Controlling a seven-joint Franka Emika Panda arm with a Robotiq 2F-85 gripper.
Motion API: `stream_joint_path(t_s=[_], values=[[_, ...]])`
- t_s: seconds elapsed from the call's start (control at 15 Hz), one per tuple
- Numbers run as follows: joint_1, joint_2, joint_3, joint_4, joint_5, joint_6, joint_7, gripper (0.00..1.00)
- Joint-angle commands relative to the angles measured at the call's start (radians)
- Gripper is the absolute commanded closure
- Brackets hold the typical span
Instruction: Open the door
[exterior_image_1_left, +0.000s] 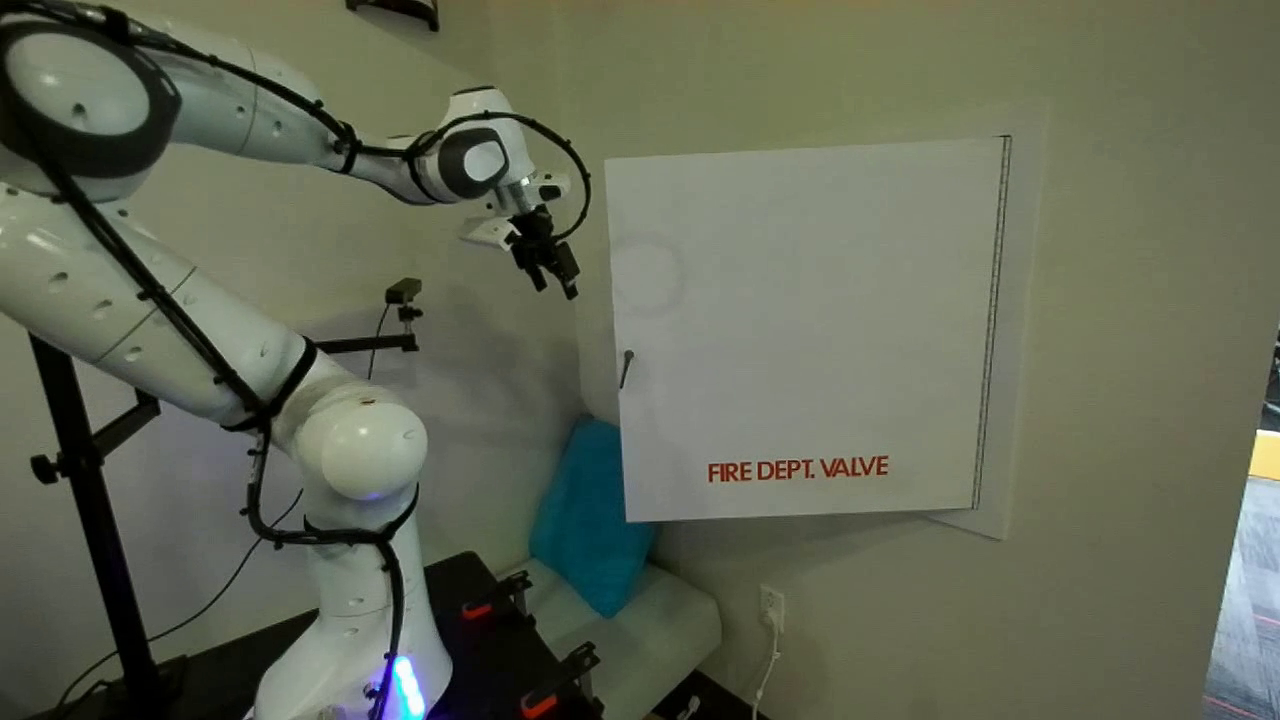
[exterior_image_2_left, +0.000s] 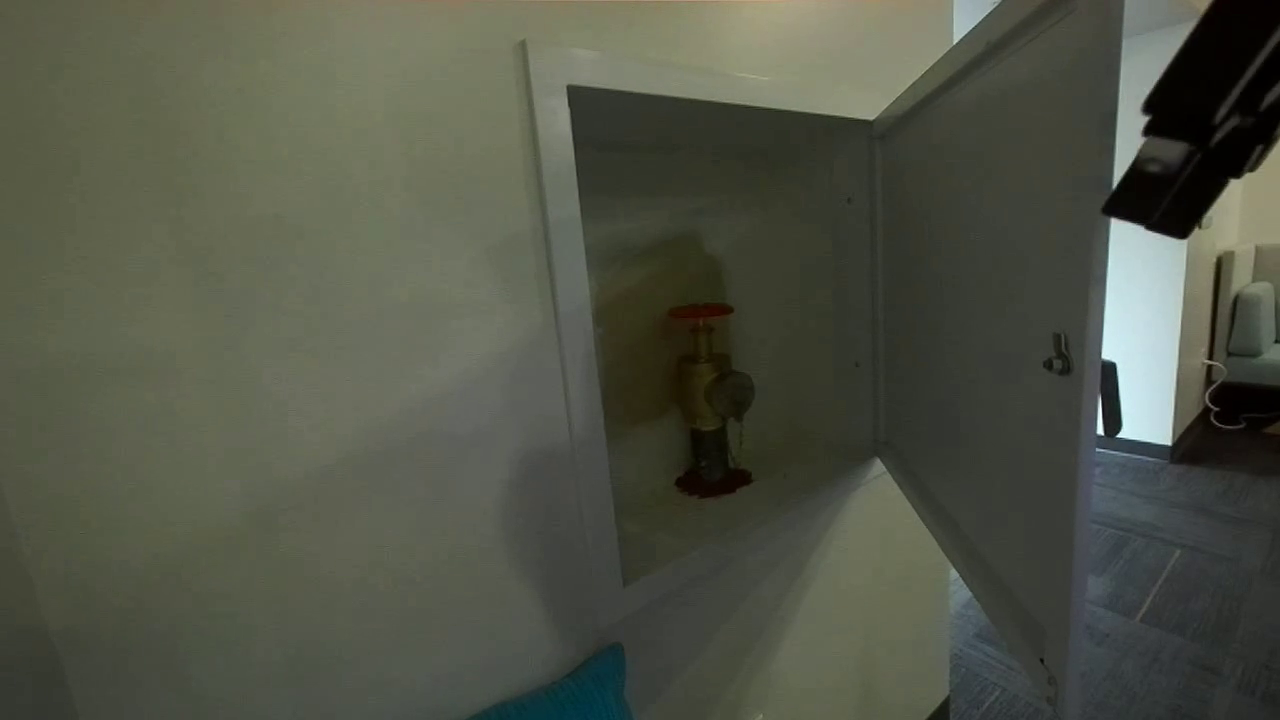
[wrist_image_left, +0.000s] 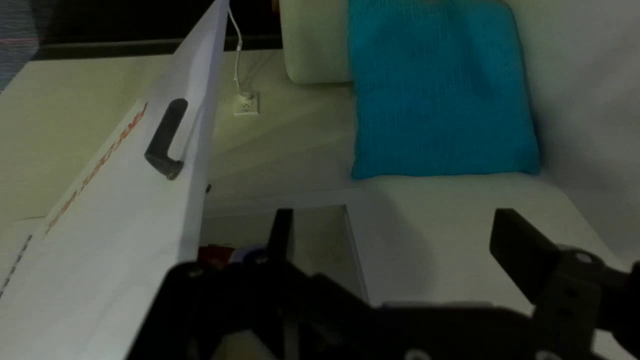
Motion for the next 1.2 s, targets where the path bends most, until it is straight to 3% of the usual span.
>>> stream_joint_path(t_s=[0.0, 0.33, 0.6, 0.93, 1.13], values=[[-0.063, 0.181, 0.082, 0.146, -0.161, -0.009, 0.143, 0.00], [-0.123, 0.344, 0.214, 0.299, -0.459, -0.076, 0.388, 0.00], [-0.120, 0.466, 0.284, 0.426, -0.693, -0.223, 0.552, 0.00], [-0.058, 0.645, 0.347, 0.598, -0.990, -0.519, 0.702, 0.00], [0.033, 0.767, 0.330, 0.693, -1.128, -0.686, 0.721, 0.00]])
